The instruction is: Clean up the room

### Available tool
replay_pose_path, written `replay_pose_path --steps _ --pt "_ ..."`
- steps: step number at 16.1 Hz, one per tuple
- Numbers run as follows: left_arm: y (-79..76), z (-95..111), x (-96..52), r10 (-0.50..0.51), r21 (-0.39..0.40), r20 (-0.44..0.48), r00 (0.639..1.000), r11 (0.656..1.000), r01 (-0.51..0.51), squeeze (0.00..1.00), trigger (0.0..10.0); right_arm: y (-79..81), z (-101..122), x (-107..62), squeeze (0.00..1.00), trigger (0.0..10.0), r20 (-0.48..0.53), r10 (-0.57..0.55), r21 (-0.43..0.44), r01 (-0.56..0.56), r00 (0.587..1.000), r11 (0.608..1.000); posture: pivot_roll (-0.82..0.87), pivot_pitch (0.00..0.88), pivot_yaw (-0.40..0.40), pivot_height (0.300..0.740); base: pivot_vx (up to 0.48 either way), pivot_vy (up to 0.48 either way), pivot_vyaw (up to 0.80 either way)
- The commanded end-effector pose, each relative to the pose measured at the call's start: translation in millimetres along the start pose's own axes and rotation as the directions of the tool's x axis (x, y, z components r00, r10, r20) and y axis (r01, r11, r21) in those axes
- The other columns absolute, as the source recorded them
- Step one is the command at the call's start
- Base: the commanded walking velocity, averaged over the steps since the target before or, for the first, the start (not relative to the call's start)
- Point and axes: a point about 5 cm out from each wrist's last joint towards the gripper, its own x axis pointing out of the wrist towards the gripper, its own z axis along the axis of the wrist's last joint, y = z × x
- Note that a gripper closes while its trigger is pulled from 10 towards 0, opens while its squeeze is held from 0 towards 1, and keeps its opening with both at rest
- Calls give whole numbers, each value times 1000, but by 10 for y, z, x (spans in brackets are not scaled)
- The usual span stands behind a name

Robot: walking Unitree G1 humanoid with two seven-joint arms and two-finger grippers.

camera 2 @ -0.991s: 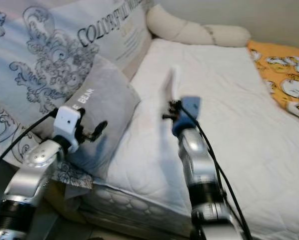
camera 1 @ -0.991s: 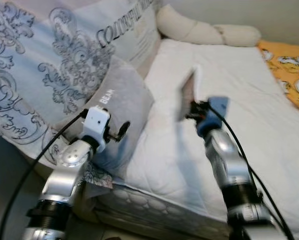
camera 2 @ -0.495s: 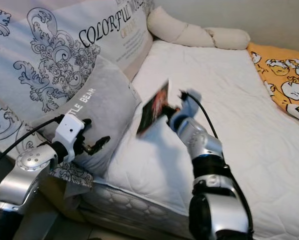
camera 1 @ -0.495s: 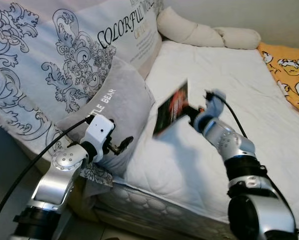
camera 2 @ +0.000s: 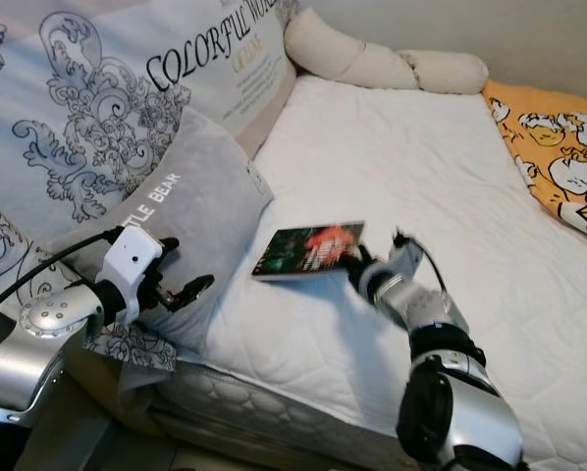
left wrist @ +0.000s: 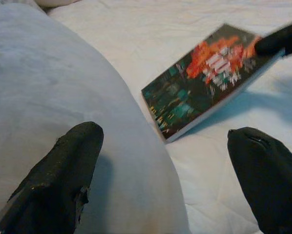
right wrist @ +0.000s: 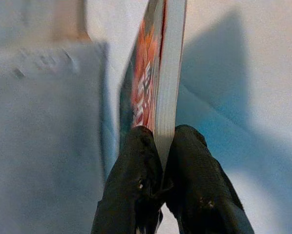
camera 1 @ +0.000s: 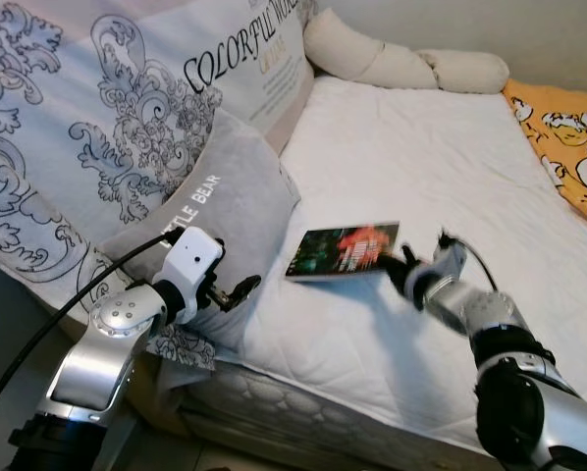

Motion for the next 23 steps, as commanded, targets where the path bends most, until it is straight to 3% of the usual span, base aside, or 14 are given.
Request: replay_pose_path --steps 1,2,4,7,9,10,11,14,18,21,23 --pt "-35 41 0 -36 15 1 999 999 36 627 10000 -72 -97 9 0 10000 -65 -28 -65 24 997 998 92 0 -21 740 0 0 0" --pt "-46 42 4 -64 24 -10 998 998 64 631 10000 -181 -144 -1 0 10000 -90 -86 -157 72 992 985 94 0 -18 740 0 0 0" --pt "-44 37 -6 -82 35 -30 996 996 83 627 10000 -354 -124 -28 0 10000 -43 -187 -295 166 981 941 105 0 -18 740 0 0 0" --pt "-44 38 -41 -89 39 -42 995 995 91 627 10000 -348 -115 -21 0 10000 -41 -199 -351 173 979 920 125 0 -22 740 0 0 0" --pt "-77 15 -60 -118 36 -65 991 992 121 627 10000 -339 -148 -5 0 10000 -63 -218 -457 166 974 874 131 0 -22 740 0 0 0" --pt "-108 -2 -66 -144 31 -77 987 989 147 627 10000 -377 -161 -9 98 10000 -62 -245 -506 181 968 843 134 0 -23 740 0 0 0" --pt "-141 -26 -76 -170 21 -94 981 985 172 627 10000 -450 -166 -31 1000 10000 -52 -300 -544 225 953 809 138 0 -26 740 0 0 0" --pt "-181 -104 -90 -205 -8 -156 966 978 206 627 10000 -542 -132 -70 1000 10000 -7 -331 -480 288 943 829 139 0 -30 740 0 0 0" --pt "-210 -120 -50 -252 -38 -173 952 968 250 635 10000 -596 30 -131 1000 10000 79 -332 -487 327 940 810 107 0 -4 740 0 0 0" --pt "-218 -112 -1 -249 -46 -163 955 968 245 631 10000 -640 52 -169 1000 10000 45 -321 -529 296 946 795 83 0 2 740 0 0 0" --pt "-220 -161 4 -191 -70 -155 969 981 182 635 10000 -639 44 -181 1000 10000 9 -253 -518 221 967 826 80 0 -14 740 0 0 0"
